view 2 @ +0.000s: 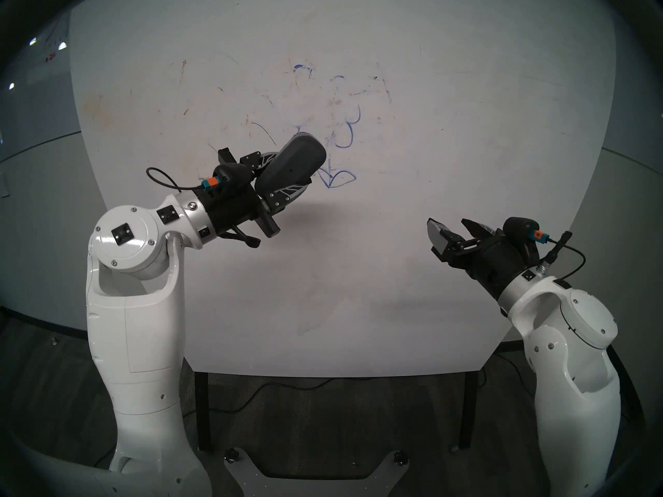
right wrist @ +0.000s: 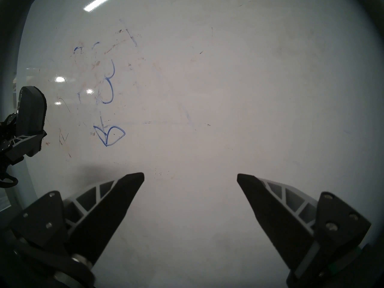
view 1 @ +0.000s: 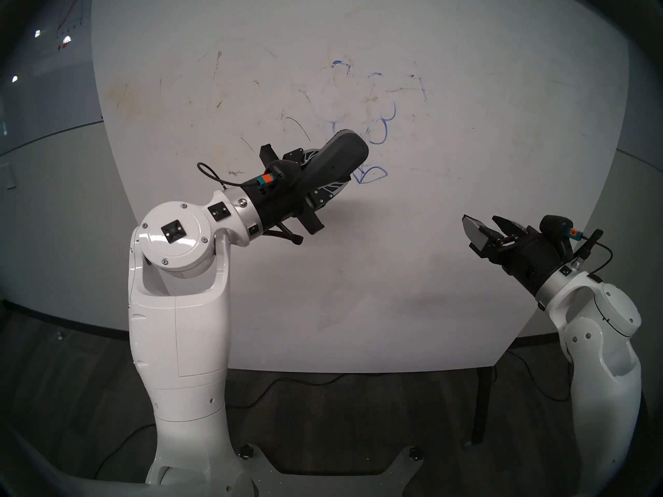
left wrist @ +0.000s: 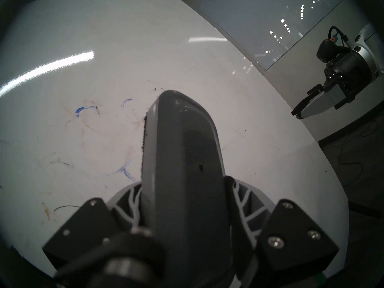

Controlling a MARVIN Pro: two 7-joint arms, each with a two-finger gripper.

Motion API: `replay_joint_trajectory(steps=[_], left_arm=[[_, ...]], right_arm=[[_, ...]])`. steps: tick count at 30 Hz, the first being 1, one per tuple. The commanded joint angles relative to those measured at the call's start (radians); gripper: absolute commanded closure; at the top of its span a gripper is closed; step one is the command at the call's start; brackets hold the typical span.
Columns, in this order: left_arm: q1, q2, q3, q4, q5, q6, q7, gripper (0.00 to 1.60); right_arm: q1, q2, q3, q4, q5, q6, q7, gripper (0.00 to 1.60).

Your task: Erase all marks on the whiteboard with the eraser

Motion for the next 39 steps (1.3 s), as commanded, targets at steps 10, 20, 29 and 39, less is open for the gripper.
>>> replay_joint_trajectory(steps=[10, 20, 29, 39], left_arm=[[0.235, 0.047, 0.047, -0.066, -0.120, -0.146, 0.265, 1.60], [0.338, 0.047, 0.076, -0.084, -0.145, -0.223, 0.398, 1.60], [0.272, 0.070, 0.008, -0.057, -0.289, -0.121, 0.288, 1.60], [0.174, 0.099, -0.072, -0.010, -0.401, -0.011, 0.202, 1.60]], right_arm=[[0.004, 0.002, 0.000, -0.017, 0.000, -0.002, 0.002, 0.00], [0.004, 0.002, 0.000, -0.019, 0.000, -0.001, 0.001, 0.00], [-0.015, 0.026, 0.003, -0.030, -0.036, -0.018, 0.025, 0.00], [-0.028, 0.051, -0.030, -0.097, -0.077, -0.045, 0.081, 0.00]])
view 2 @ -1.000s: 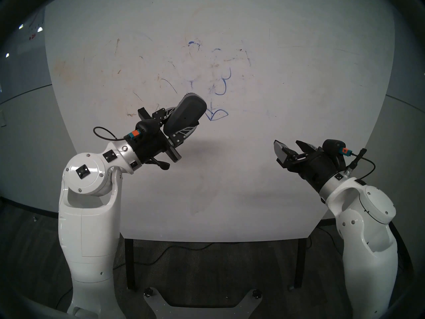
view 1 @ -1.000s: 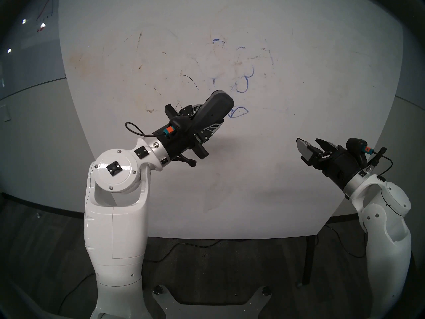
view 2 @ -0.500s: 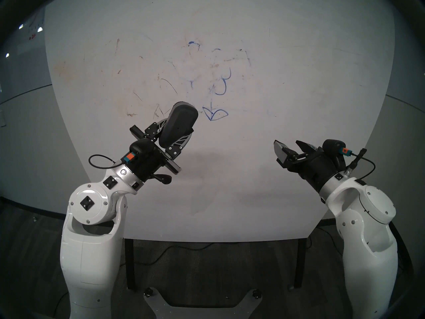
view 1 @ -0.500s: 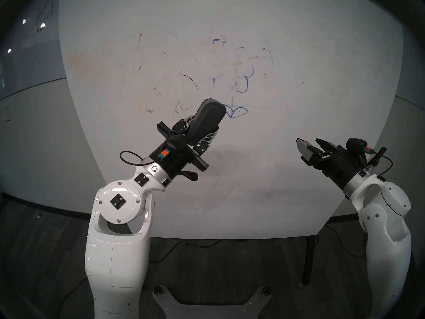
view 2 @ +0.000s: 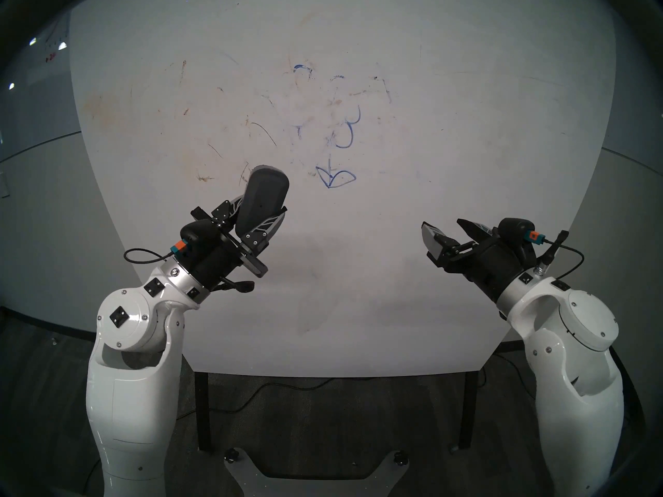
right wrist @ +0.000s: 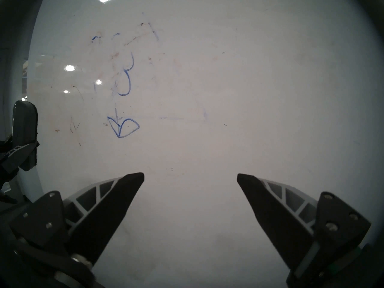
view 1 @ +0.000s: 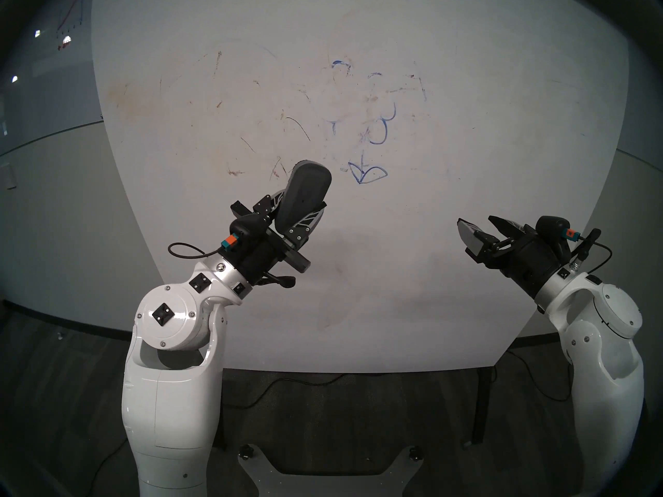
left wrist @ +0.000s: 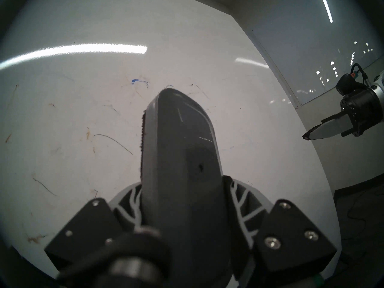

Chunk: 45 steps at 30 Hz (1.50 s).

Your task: Erase all marks on the whiteboard with the eraser

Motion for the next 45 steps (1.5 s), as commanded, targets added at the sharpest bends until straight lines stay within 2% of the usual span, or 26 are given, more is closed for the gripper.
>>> replay_joint_trajectory(steps=[1, 10, 17, 19, 20, 25, 27, 29, 31, 35, 40, 45], left_arm=[[-0.088, 0.024, -0.037, 0.013, -0.067, 0.049, -0.042, 1.60], [-0.108, 0.054, -0.041, 0.033, -0.101, 0.095, -0.120, 1.60], [-0.117, 0.053, -0.021, 0.048, -0.097, 0.104, -0.146, 1.60], [-0.125, 0.052, -0.009, 0.055, -0.100, 0.113, -0.155, 1.60], [-0.136, 0.053, 0.002, 0.063, -0.099, 0.119, -0.160, 1.60], [-0.168, 0.065, 0.025, 0.080, -0.090, 0.119, -0.179, 1.60], [-0.183, 0.065, 0.037, 0.089, -0.088, 0.116, -0.185, 1.60], [-0.196, 0.062, 0.057, 0.099, -0.090, 0.105, -0.196, 1.60], [-0.199, 0.060, 0.062, 0.100, -0.091, 0.105, -0.198, 1.60], [-0.201, 0.060, 0.085, 0.098, -0.098, 0.103, -0.219, 1.60], [-0.185, 0.080, 0.108, 0.109, -0.108, 0.068, -0.273, 1.60], [-0.187, 0.081, 0.113, 0.132, -0.139, 0.068, -0.315, 1.60]], right_arm=[[0.001, 0.018, -0.011, -0.065, -0.017, -0.032, 0.031, 0.00], [0.016, 0.069, -0.027, -0.088, -0.078, -0.076, 0.091, 0.00], [0.042, 0.110, -0.043, -0.088, -0.107, -0.124, 0.164, 0.00], [0.039, 0.139, -0.048, -0.088, -0.149, -0.144, 0.184, 0.00], [0.032, 0.162, -0.052, -0.088, -0.195, -0.163, 0.198, 0.00], [0.021, 0.168, -0.059, -0.088, -0.226, -0.185, 0.226, 0.00], [0.026, 0.144, -0.070, -0.088, -0.201, -0.174, 0.228, 0.00], [0.053, 0.096, -0.094, -0.088, -0.140, -0.137, 0.209, 0.00], [0.059, 0.090, -0.099, -0.088, -0.133, -0.130, 0.204, 0.00], [0.081, 0.040, -0.114, -0.088, -0.050, -0.095, 0.185, 0.00], [0.112, -0.014, -0.101, -0.088, 0.091, -0.038, 0.176, 0.00], [0.147, -0.037, -0.088, -0.088, 0.177, 0.018, 0.144, 0.00]])
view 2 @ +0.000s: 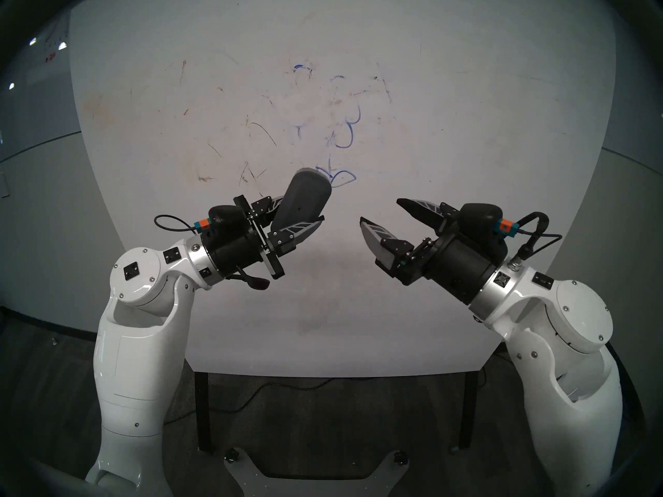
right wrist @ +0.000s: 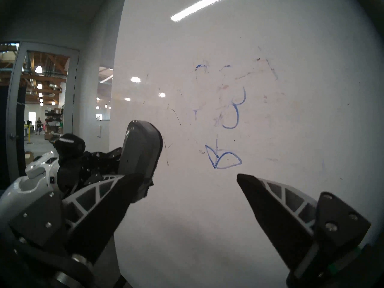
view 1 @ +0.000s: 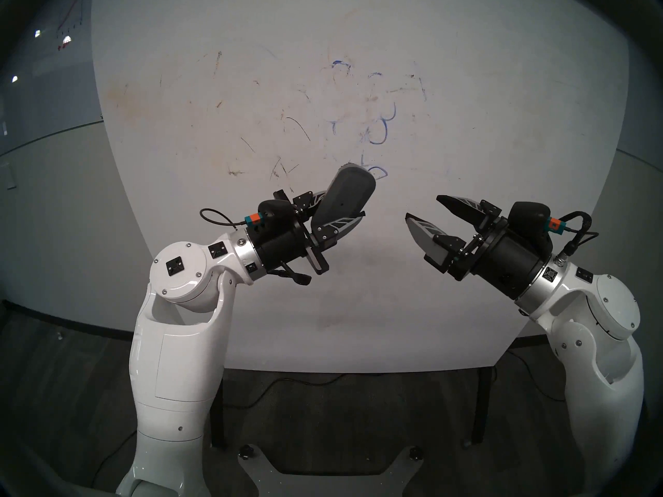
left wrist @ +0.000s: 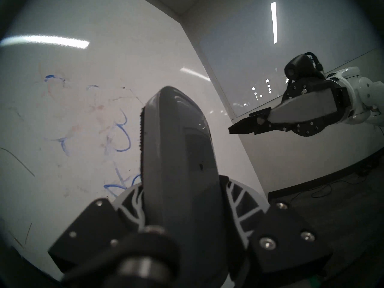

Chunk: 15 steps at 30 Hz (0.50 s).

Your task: Erase all marks on the whiteboard with the eraser

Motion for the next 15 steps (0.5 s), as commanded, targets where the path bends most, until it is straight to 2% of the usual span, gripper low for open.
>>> replay_joint_trajectory(steps=[1, 4, 8, 15], left_arm=[[-0.013, 0.007, 0.007, 0.013, -0.052, -0.014, -0.056, 1.60], [-0.018, 0.024, 0.010, 0.016, -0.066, -0.016, -0.096, 1.60], [-0.036, 0.017, 0.007, 0.039, -0.085, -0.011, -0.116, 1.60], [-0.083, 0.002, 0.005, 0.073, -0.108, 0.011, -0.130, 1.60]], right_arm=[[0.073, -0.067, 0.022, -0.016, 0.134, 0.062, -0.041, 0.00], [0.088, -0.073, 0.029, -0.016, 0.174, 0.085, -0.050, 0.00], [0.099, -0.090, 0.036, -0.016, 0.246, 0.128, -0.055, 0.00], [0.085, -0.082, 0.037, -0.016, 0.270, 0.157, -0.057, 0.00]])
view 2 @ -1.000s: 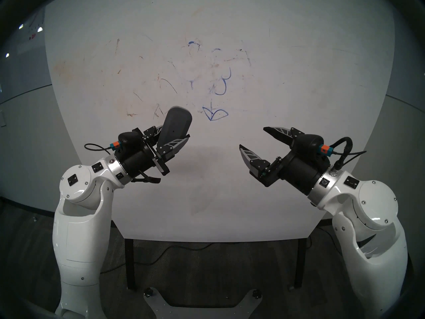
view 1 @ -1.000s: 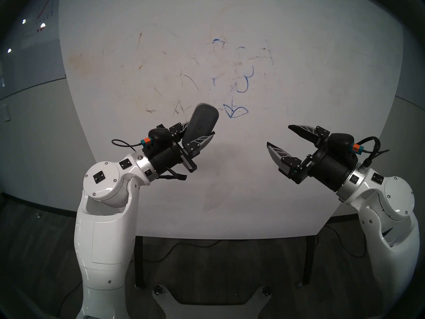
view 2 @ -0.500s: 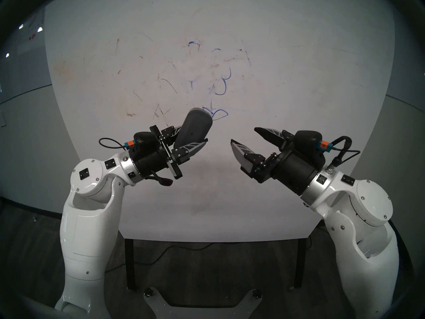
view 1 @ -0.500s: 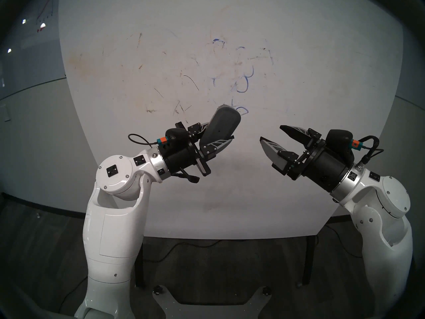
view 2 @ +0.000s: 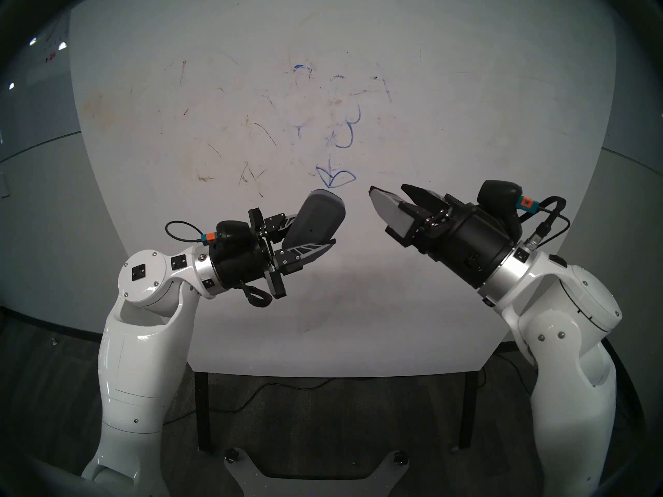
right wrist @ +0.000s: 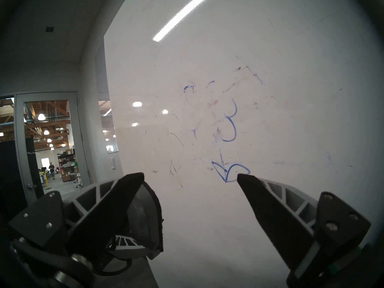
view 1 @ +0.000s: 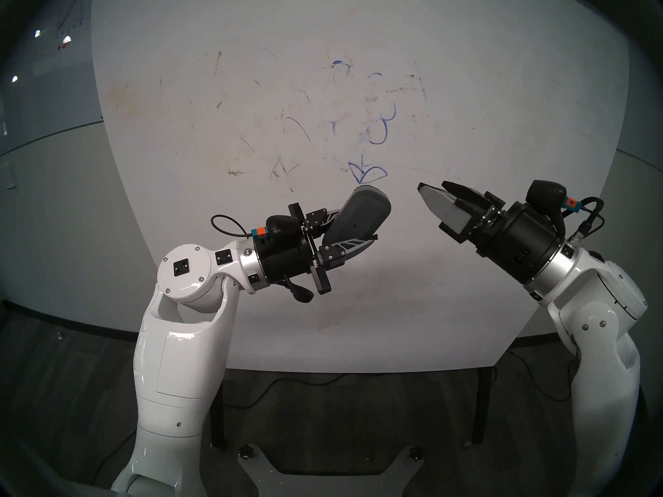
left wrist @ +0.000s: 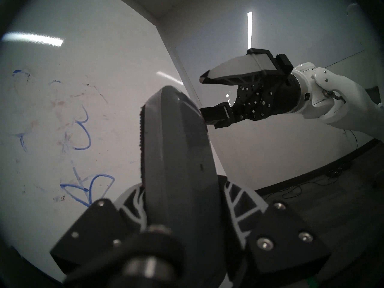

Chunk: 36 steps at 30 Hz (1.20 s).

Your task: Erase all marks on the whiteboard with the eraser

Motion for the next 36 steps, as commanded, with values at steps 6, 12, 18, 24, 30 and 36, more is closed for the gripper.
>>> replay_joint_trajectory(steps=[6, 12, 18, 24, 30, 36], left_arm=[[-0.094, -0.031, -0.005, 0.027, -0.054, 0.074, -0.011, 1.60], [-0.125, -0.051, 0.012, 0.043, -0.070, 0.149, -0.017, 1.60], [-0.163, -0.070, 0.038, 0.070, -0.084, 0.215, -0.020, 1.60], [-0.177, -0.076, 0.057, 0.082, -0.087, 0.244, -0.022, 1.60], [-0.184, -0.080, 0.071, 0.089, -0.086, 0.255, -0.023, 1.60], [-0.181, -0.079, 0.085, 0.090, -0.082, 0.254, -0.025, 1.60]], right_arm=[[0.006, -0.007, -0.008, -0.015, 0.024, 0.015, 0.011, 0.00], [-0.003, 0.002, -0.024, -0.015, 0.005, 0.005, 0.035, 0.00], [0.003, 0.000, -0.034, -0.015, 0.001, -0.003, 0.054, 0.00], [0.013, 0.000, -0.034, -0.015, 0.000, -0.015, 0.085, 0.00], [0.030, -0.006, -0.043, -0.015, 0.019, -0.010, 0.101, 0.00], [0.044, -0.008, -0.052, -0.015, 0.024, -0.006, 0.100, 0.00]])
